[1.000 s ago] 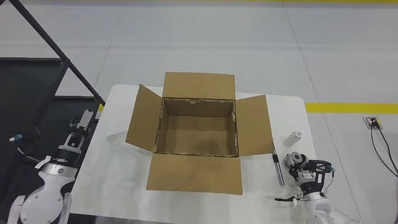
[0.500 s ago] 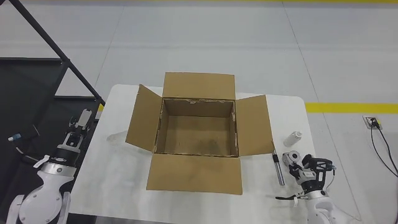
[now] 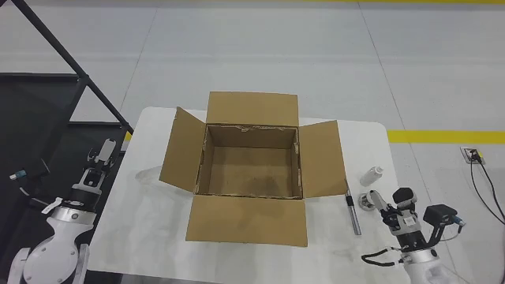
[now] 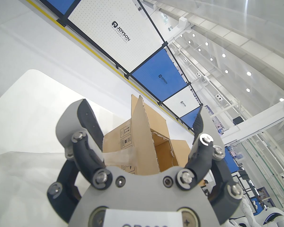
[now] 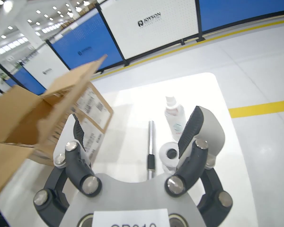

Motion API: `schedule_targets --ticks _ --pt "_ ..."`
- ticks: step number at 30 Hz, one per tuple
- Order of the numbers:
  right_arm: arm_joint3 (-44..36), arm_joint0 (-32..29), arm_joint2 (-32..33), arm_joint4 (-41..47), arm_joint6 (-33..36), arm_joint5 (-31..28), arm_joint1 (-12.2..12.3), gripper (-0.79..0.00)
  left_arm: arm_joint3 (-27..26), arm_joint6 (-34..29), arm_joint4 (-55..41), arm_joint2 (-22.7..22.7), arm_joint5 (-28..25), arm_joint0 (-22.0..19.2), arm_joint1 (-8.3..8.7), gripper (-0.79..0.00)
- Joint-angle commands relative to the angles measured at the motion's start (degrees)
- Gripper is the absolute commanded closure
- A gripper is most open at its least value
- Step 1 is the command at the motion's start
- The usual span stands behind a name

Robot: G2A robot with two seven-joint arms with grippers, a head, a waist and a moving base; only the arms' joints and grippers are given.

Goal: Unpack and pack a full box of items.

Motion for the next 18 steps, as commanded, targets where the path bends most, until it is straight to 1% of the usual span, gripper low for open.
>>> schedule_targets --ticks 1,10,13,15,18 --pt "-2.08 -0.42 -0.24 3.59 3.07 -0.37 0.04 -0.785 -0.27 0.13 -0.19 0.00 -0.26 0.38 -0.03 -0.785" --pt "-2.78 -0.38 -0.80 3.29 3.56 -0.42 0.05 -0.785 -0.69 0.50 -0.93 -1.24 -1.16 2.75 -0.05 -0.785" --pt "-4.38 -0.05 -3.32 6.58 7.47 -0.60 0.01 -0.785 -1.16 0.72 -1.15 -1.38 -1.26 3.41 -0.09 -0.785" --pt "-4.65 0.64 -4.63 11.11 12.65 -1.15 0.13 -0.785 -1.50 0.87 -1.28 -1.56 -1.42 3.89 -0.11 -0.785" --pt "-4.32 2.31 -5.57 16.77 19.99 0.78 0.39 -0.785 -1.63 1.01 -1.64 -2.01 -1.67 4.58 -0.13 -0.785"
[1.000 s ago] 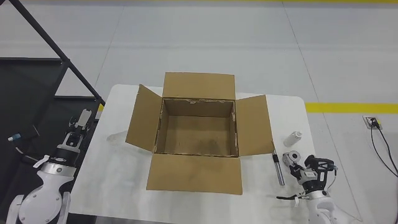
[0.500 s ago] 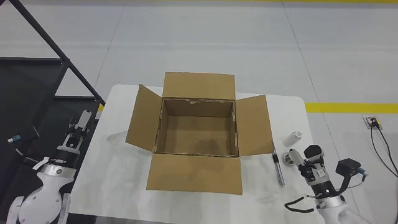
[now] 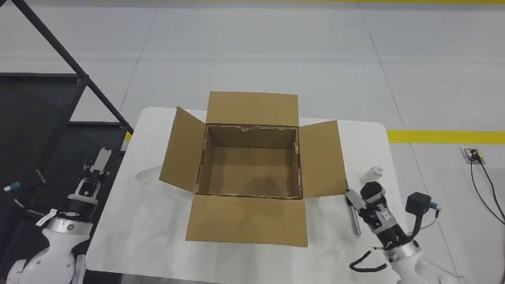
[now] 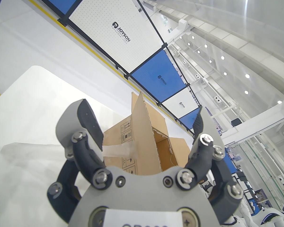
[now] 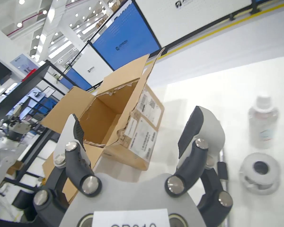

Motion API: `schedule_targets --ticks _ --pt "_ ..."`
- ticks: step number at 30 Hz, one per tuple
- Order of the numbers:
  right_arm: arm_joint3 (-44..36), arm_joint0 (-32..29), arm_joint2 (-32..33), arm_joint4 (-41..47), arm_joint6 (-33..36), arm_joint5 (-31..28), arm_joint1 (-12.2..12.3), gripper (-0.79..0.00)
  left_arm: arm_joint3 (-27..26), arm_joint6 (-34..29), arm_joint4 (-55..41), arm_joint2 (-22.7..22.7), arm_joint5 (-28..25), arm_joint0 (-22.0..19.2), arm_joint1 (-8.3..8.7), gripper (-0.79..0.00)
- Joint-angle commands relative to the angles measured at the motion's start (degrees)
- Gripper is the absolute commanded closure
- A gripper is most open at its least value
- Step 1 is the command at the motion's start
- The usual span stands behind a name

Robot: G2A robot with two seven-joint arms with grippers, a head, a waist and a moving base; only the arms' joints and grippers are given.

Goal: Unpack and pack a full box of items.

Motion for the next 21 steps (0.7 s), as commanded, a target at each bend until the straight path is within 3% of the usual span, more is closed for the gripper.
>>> schedule_targets --ticks 1,13,21 --pt "0.50 1.21 -0.78 4.67 5.24 1.13 0.13 -0.785 -0.01 0.12 -0.19 -0.29 -0.19 0.44 -0.01 -0.785" --pt "5.47 12.13 -2.79 19.41 23.88 11.64 1.16 -0.785 -1.06 -0.17 -0.63 -1.09 -0.97 2.15 -0.07 -0.785" --pt "7.36 17.32 -4.45 19.36 32.78 15.60 2.09 -0.785 -0.85 0.08 -1.07 -2.37 -1.38 3.10 -0.08 -0.785"
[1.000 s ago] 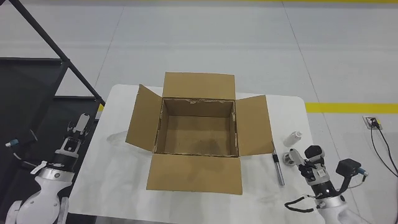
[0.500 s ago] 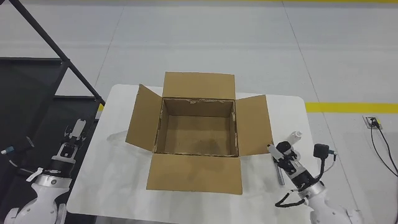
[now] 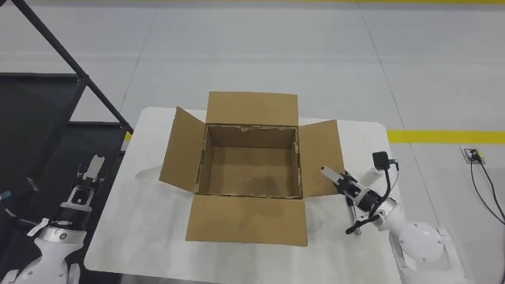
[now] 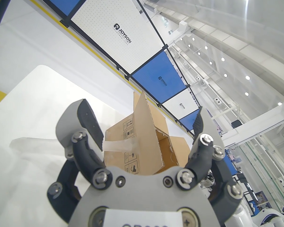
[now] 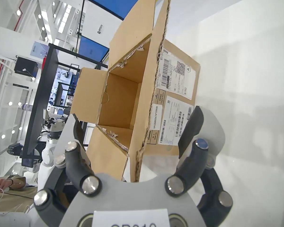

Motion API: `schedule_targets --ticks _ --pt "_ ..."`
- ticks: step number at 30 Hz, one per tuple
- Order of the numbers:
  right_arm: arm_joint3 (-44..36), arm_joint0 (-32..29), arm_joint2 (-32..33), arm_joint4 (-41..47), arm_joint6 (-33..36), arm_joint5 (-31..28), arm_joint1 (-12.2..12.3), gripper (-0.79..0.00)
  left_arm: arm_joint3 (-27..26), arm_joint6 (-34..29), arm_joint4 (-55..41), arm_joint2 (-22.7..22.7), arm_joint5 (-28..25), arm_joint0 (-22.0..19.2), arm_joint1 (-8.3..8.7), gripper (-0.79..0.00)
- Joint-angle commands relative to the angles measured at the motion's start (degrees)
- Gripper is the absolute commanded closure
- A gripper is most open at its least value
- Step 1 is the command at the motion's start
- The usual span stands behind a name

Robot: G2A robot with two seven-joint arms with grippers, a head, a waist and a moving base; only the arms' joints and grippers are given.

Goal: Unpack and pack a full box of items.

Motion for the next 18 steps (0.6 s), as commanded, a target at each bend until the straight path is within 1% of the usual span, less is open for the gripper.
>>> schedule_targets --ticks 1,5,18 --pt "-0.13 0.37 -0.25 0.03 1.87 0.16 0.23 -0.785 -0.05 0.05 -0.13 -0.19 0.02 0.19 -0.01 -0.785" --pt "-0.52 0.52 -1.03 0.64 3.96 -0.02 0.58 -0.785 -0.18 0.12 -0.23 -0.31 0.00 0.44 -0.05 -0.785" --pt "-1.16 -0.40 -4.53 1.22 3.28 -1.82 1.20 -0.785 -0.93 0.07 0.28 0.16 0.08 0.54 -0.15 -0.785"
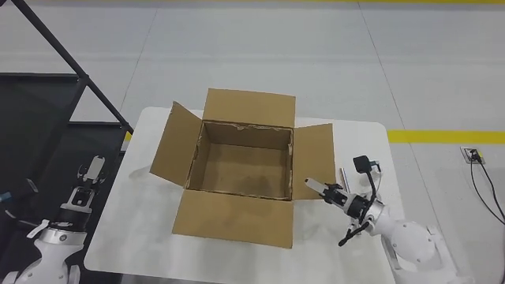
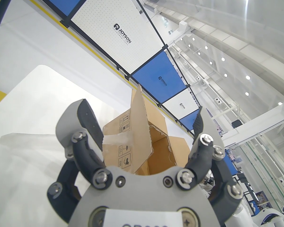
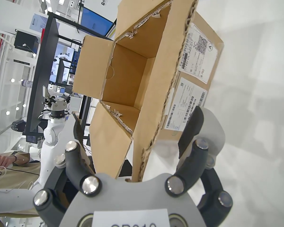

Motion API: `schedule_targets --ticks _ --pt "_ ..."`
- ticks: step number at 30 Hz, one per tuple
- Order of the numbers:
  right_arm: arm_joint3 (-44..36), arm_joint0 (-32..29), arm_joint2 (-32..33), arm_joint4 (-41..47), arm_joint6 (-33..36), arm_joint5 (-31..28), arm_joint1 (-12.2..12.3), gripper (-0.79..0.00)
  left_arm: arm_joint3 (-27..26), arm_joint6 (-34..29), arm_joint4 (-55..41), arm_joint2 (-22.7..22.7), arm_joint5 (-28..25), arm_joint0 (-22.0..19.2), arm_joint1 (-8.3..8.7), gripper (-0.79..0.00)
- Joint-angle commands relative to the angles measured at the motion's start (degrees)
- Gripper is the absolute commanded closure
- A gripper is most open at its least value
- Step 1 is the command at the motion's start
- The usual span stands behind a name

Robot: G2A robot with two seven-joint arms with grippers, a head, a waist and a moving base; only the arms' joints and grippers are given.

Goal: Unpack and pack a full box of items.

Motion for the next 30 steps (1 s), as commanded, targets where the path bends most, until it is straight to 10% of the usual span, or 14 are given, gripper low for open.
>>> schedule_targets --ticks 1,30 --pt "-0.13 -0.11 -0.23 -0.63 -0.55 -0.59 0.13 -0.785 0.01 0.00 0.07 0.00 -0.03 -0.01 -0.01 -0.785" --pt "-11.03 -20.98 15.42 -30.31 -27.37 -7.30 2.36 -0.785 0.45 0.69 -2.23 1.75 1.36 -1.98 -0.31 -0.785"
